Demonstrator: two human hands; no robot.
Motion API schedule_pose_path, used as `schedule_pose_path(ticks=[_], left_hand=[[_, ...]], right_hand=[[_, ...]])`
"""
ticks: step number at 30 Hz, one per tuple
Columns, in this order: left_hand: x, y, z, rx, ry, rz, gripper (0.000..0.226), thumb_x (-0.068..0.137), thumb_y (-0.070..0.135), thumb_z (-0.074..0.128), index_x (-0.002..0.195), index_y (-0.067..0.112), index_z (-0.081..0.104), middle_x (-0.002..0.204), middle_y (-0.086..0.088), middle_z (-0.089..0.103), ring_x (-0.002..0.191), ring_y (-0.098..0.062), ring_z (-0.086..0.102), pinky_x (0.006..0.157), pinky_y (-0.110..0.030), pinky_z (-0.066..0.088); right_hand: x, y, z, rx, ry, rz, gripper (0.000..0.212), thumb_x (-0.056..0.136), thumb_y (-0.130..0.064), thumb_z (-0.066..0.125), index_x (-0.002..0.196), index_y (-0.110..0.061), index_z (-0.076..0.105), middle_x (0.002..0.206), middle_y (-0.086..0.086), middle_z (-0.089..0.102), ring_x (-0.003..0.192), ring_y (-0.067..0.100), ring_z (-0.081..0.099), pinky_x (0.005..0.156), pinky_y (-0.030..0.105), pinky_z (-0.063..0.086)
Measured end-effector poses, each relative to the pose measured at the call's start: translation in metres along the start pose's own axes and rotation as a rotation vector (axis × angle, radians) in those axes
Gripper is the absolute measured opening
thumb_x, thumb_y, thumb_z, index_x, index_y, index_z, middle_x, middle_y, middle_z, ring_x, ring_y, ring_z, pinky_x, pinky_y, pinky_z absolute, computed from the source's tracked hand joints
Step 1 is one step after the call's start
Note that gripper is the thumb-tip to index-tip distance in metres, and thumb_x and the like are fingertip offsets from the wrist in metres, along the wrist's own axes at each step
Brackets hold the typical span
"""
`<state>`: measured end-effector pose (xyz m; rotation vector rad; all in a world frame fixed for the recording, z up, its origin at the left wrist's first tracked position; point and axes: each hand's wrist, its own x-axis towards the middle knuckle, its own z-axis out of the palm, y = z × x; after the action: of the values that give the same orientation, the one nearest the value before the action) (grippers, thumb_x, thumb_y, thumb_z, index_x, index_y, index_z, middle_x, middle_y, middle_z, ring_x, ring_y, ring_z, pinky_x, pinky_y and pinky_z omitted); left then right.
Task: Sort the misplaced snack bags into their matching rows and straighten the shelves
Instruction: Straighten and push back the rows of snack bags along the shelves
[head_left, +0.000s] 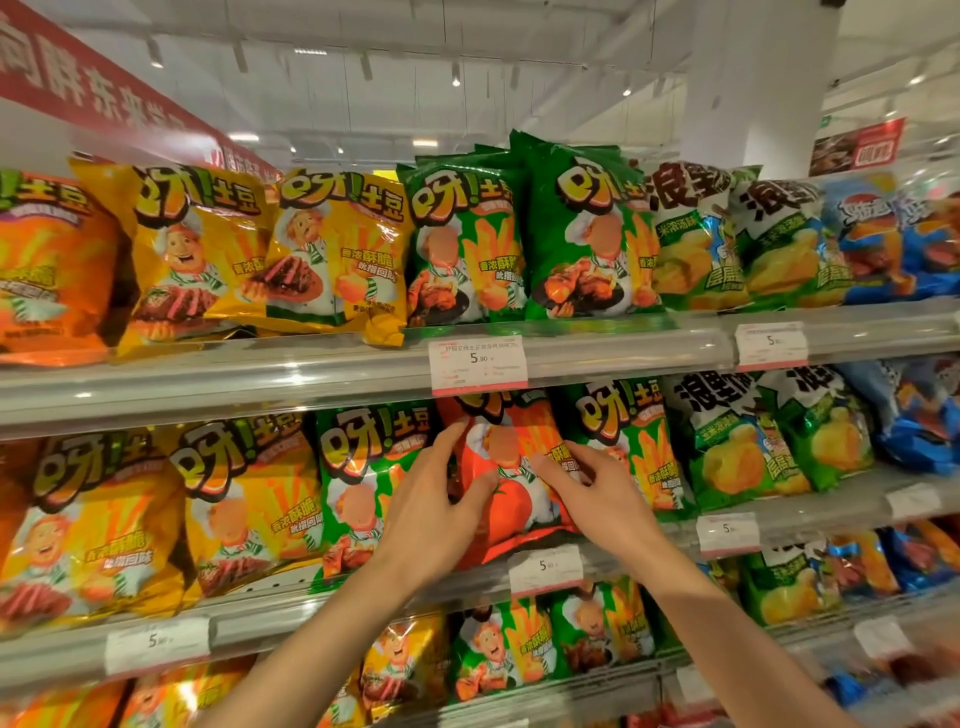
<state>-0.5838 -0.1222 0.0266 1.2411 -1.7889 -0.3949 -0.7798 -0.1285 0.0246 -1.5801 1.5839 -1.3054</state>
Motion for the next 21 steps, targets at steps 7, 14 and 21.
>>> schedule_pose_path(ticks=[7, 14, 21], left_hand=[[-0.019, -0.008, -0.017, -0.15, -0.098, -0.007, 0.061, 0.094, 0.046, 0.06, 0.146, 0.054, 0.029, 0.141, 0.027, 0.041, 0.104, 0.025, 0.049, 0.088, -0.008, 0.043], [-0.038, -0.028, -0.04, -0.182, -0.142, 0.005, 0.061, 0.093, 0.046, 0.062, 0.145, 0.055, 0.031, 0.144, 0.039, 0.033, 0.122, 0.03, 0.029, 0.095, 0.0, 0.027], [-0.066, -0.053, -0.083, -0.228, -0.214, 0.069, 0.059, 0.093, 0.035, 0.066, 0.143, 0.052, 0.039, 0.13, 0.047, 0.044, 0.113, 0.017, 0.05, 0.09, -0.005, 0.04]], right_hand=[[-0.02, 0.009, 0.006, 0.142, -0.02, 0.061, 0.06, 0.084, -0.059, 0.066, 0.133, -0.031, 0.045, 0.131, -0.007, 0.051, 0.115, 0.009, 0.055, 0.085, 0.024, 0.043], [-0.043, 0.009, 0.028, 0.203, 0.002, 0.094, 0.061, 0.08, -0.052, 0.074, 0.127, -0.035, 0.041, 0.125, -0.005, 0.058, 0.106, 0.014, 0.064, 0.09, 0.041, 0.056], [-0.099, -0.015, 0.063, 0.179, -0.011, 0.086, 0.059, 0.087, -0.039, 0.071, 0.134, -0.029, 0.038, 0.114, -0.007, 0.068, 0.085, -0.004, 0.068, 0.067, 0.012, 0.05]])
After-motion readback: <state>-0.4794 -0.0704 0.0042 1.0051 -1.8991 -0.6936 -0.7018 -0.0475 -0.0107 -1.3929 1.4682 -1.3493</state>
